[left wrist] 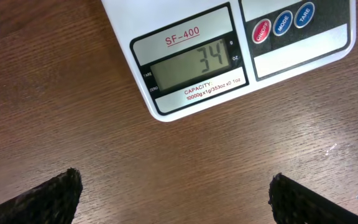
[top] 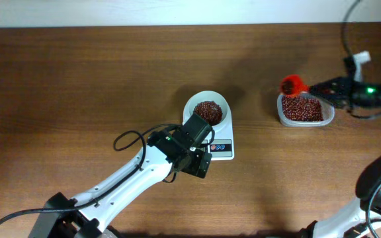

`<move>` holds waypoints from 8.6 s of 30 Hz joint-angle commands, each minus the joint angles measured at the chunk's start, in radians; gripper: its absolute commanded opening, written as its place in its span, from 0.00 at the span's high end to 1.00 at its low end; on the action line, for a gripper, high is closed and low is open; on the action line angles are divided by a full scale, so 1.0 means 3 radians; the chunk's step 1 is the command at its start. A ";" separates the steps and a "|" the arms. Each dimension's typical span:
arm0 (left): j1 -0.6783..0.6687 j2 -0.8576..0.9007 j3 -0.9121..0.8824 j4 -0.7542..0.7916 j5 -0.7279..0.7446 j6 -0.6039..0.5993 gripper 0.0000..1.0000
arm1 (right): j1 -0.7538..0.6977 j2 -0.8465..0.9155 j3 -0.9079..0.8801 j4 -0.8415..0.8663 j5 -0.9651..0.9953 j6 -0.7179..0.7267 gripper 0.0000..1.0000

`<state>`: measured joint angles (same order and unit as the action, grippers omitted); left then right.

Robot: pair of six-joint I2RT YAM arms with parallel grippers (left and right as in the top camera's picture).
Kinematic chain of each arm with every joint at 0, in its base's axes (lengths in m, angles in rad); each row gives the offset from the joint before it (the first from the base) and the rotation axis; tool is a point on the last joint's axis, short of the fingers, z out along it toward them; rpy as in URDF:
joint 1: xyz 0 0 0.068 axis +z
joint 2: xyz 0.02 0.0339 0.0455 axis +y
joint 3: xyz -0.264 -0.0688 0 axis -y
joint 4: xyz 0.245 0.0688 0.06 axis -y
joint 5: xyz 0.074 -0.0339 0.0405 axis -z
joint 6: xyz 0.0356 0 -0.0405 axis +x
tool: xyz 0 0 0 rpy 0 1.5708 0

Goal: Scoop item into bowl and weigh 50g on scale
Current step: 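Carry the filled scoop over the white bowl with the right gripper, then tip the scoop to pour beans into the bowl, then raise the scoop slightly above the bowl with the right gripper, then lower and tip the scoop again to shake beans into the bowl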

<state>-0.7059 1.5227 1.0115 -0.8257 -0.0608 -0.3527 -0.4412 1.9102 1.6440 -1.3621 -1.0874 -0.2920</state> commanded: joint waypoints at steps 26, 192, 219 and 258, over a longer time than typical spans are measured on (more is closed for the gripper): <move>-0.0010 -0.0033 -0.0013 -0.0003 -0.0025 0.0005 0.01 | 0.1863 -0.0020 0.0062 0.0992 0.0477 0.0065 0.96; -0.0010 -0.0034 -0.0013 0.0233 -0.0137 0.0093 0.01 | 0.2651 -0.0100 0.0885 0.0495 0.2637 -0.0314 0.96; -0.0010 -0.0034 -0.0013 0.0233 -0.0139 0.0093 0.01 | 0.2692 -0.0081 0.0885 0.0641 0.2655 -0.0309 0.96; -0.0010 -0.0034 -0.0013 0.0233 -0.0139 0.0093 0.01 | 0.2797 -0.0056 0.0885 0.0628 0.2797 -0.0298 0.96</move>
<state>-0.7059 1.5230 1.0115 -0.7547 -0.0872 -0.3367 0.3908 1.9099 1.8889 -1.1862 -0.2596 -0.4141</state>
